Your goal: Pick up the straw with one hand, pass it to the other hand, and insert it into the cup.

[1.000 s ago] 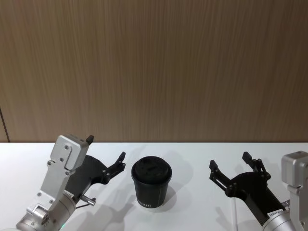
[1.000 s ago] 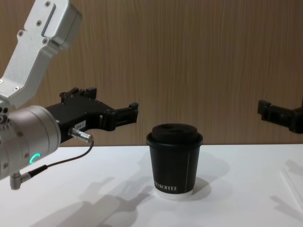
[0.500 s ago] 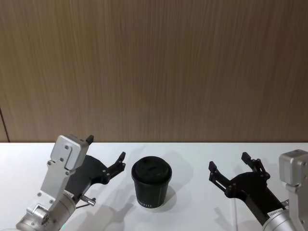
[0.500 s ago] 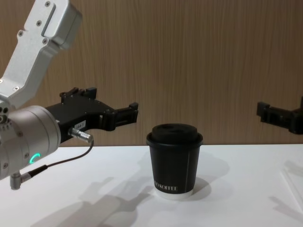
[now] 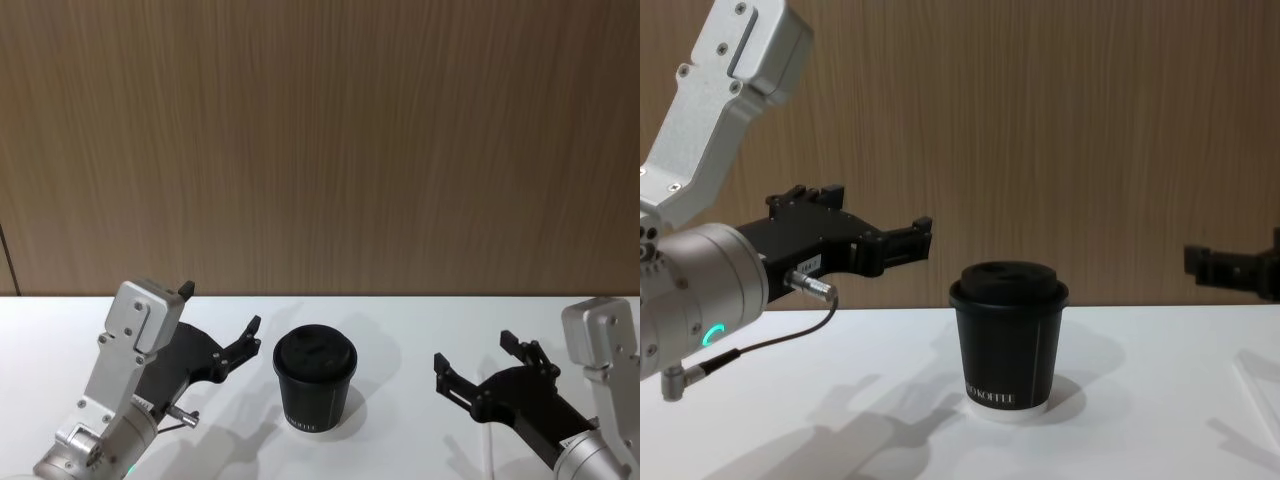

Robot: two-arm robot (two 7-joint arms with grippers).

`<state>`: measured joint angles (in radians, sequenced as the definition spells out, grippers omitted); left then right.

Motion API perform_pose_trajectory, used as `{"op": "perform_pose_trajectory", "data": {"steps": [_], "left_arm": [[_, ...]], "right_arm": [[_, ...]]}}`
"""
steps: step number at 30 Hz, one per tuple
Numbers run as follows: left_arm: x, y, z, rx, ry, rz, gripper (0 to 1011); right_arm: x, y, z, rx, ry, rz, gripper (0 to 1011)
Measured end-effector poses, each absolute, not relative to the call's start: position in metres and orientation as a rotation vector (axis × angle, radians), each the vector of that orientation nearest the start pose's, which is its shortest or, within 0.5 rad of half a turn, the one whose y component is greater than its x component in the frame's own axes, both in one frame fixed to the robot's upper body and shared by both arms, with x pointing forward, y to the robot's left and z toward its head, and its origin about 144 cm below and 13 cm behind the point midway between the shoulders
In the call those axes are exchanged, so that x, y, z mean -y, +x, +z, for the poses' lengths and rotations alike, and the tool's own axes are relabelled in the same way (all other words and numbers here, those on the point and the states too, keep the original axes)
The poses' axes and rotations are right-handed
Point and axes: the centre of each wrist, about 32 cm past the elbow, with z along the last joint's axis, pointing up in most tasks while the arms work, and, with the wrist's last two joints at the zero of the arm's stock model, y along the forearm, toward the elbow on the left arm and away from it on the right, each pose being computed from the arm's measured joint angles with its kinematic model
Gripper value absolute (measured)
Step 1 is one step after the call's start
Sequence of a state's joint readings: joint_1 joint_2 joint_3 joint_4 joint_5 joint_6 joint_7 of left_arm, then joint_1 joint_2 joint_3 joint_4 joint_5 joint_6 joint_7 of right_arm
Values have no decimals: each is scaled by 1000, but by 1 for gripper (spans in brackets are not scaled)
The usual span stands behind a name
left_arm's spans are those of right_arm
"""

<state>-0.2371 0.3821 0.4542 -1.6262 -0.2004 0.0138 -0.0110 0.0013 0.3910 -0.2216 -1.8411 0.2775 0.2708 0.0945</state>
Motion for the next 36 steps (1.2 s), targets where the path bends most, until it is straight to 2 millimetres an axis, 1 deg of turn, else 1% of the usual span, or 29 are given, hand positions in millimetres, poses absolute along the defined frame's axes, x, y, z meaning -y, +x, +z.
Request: {"op": "perform_pose_trajectory", "data": {"steps": [11,24,36], "left_arm": [[-198,492,1204,268,61,1124,1003],[-198,492,1204,268,61,1124,1003],[-198,492,1204,268,61,1124,1004]], "right_arm": [[249,443,1227,-111,-281,-1226,1001],[253,443,1231,-279,-398,-1289,1001],[256,438,1233,-360,-479,-1291,1001]]}}
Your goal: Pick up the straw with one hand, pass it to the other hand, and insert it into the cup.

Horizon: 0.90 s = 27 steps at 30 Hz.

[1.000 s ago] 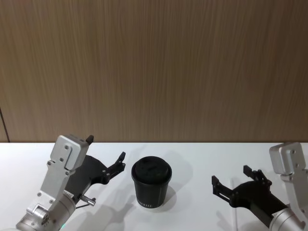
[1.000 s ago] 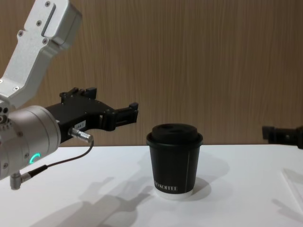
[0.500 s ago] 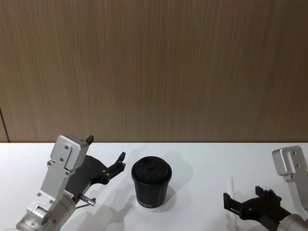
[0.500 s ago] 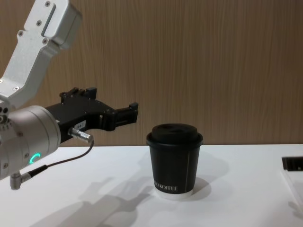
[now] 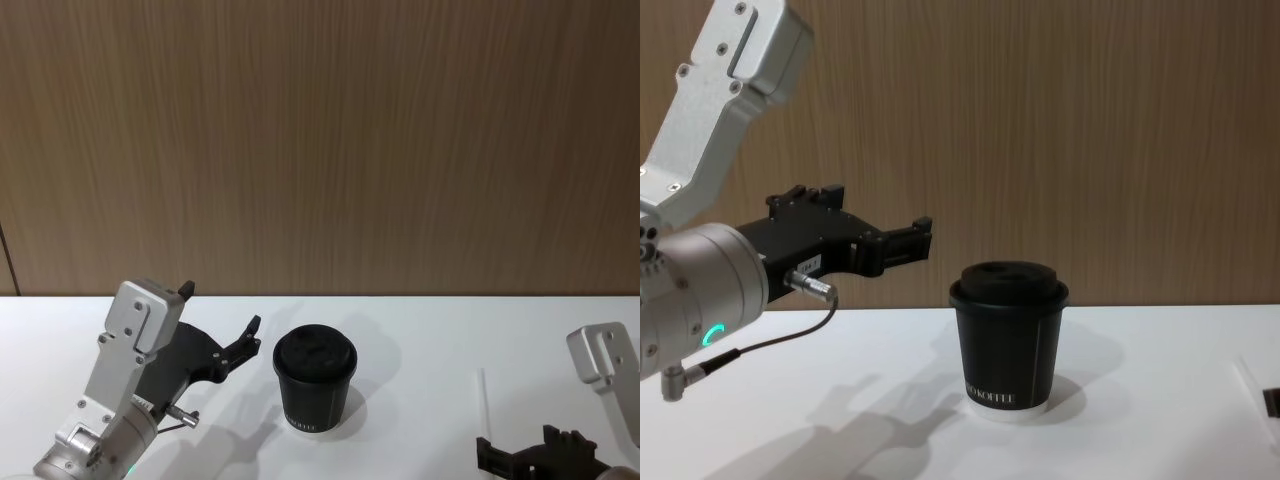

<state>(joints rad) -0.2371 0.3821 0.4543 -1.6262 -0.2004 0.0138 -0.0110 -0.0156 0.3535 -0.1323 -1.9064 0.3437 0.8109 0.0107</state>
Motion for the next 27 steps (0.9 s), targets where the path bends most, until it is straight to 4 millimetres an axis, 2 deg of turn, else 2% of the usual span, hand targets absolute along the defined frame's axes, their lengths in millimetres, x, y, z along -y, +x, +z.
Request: {"op": "perform_pose_trajectory", "data": {"steps": [27], "left_arm": [[-198,492,1204,268,61,1124,1004]], "right_arm": [[259,427,1233,-411,-538,-1230,1001]]}}
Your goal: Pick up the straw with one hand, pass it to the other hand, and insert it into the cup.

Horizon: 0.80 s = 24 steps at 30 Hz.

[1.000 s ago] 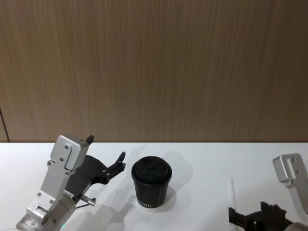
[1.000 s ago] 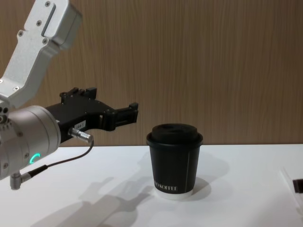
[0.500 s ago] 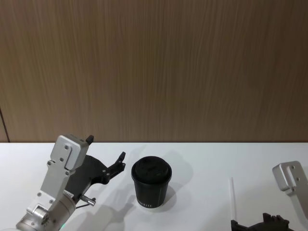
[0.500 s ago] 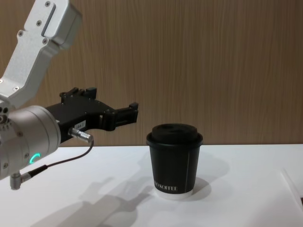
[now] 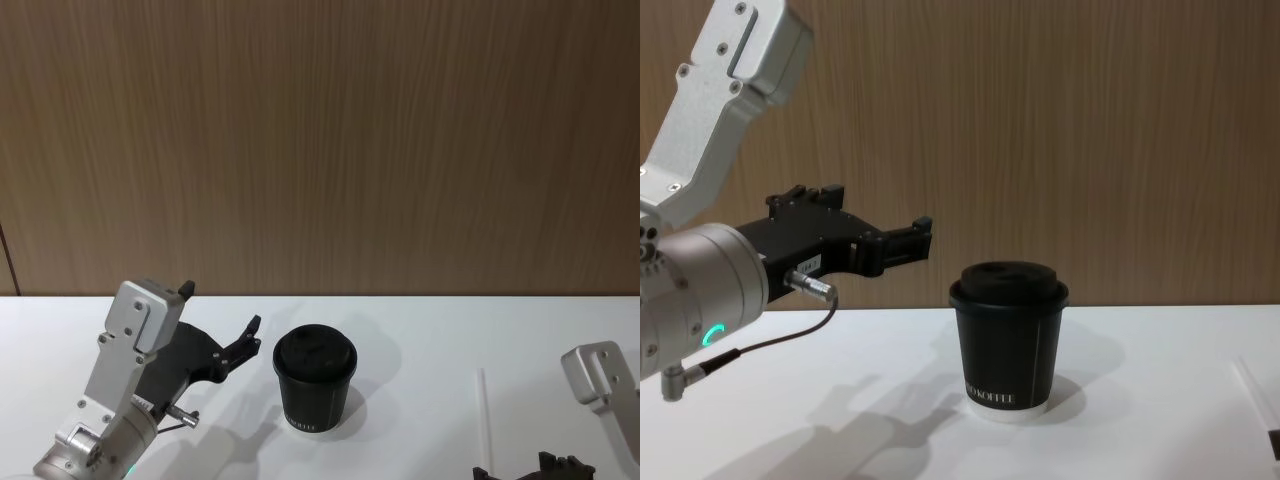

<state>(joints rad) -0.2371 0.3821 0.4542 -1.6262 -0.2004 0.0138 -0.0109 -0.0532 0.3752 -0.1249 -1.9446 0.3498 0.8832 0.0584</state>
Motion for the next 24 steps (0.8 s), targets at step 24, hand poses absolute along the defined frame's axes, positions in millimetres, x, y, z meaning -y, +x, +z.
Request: {"op": "perform_pose_trajectory", "data": {"steps": [24], "left_arm": [[-198,492,1204,268,61,1124,1003]], "right_arm": [[254,429,1227,-420,-530,-1233,992]]}}
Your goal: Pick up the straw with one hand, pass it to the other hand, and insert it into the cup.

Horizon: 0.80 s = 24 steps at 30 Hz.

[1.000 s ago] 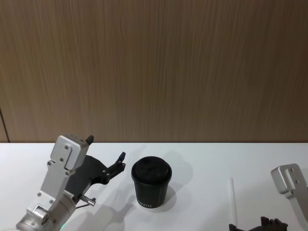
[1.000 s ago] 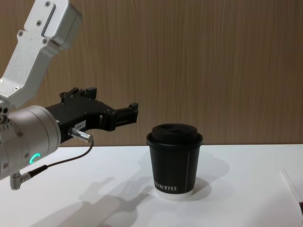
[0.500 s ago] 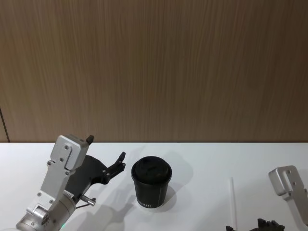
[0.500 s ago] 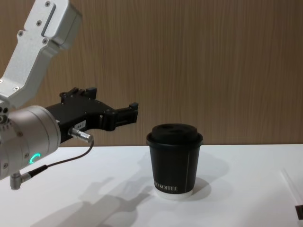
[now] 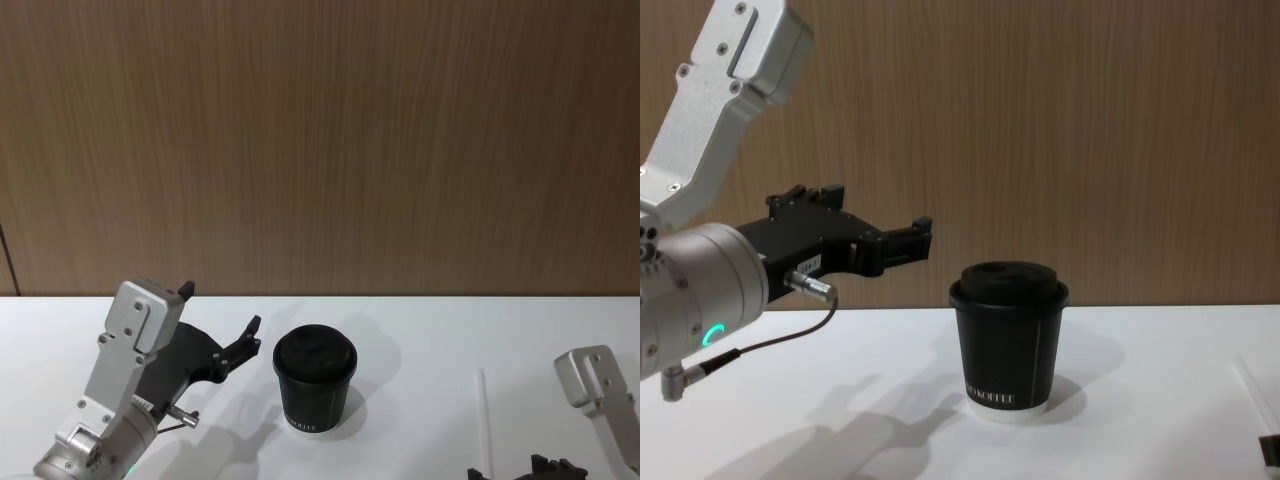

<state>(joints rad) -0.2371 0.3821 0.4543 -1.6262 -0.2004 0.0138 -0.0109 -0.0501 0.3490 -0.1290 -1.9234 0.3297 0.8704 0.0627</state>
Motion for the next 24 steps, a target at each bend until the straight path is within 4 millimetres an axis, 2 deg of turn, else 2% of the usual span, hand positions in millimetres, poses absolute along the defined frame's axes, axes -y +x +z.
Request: {"op": "perform_pose_trajectory", "data": {"steps": [9,12,24], "left_arm": [[-198,492,1204,267,61,1124,1003],[-198,492,1204,268,61,1124,1003],[-198,492,1204,268,61,1124,1004]], "right_arm": [[253,430,1226,-421,-531,-1235,810],[253,430,1226,-419,-533,-1235,688],[254,430,1223,-406,-561,-1218,307]]}}
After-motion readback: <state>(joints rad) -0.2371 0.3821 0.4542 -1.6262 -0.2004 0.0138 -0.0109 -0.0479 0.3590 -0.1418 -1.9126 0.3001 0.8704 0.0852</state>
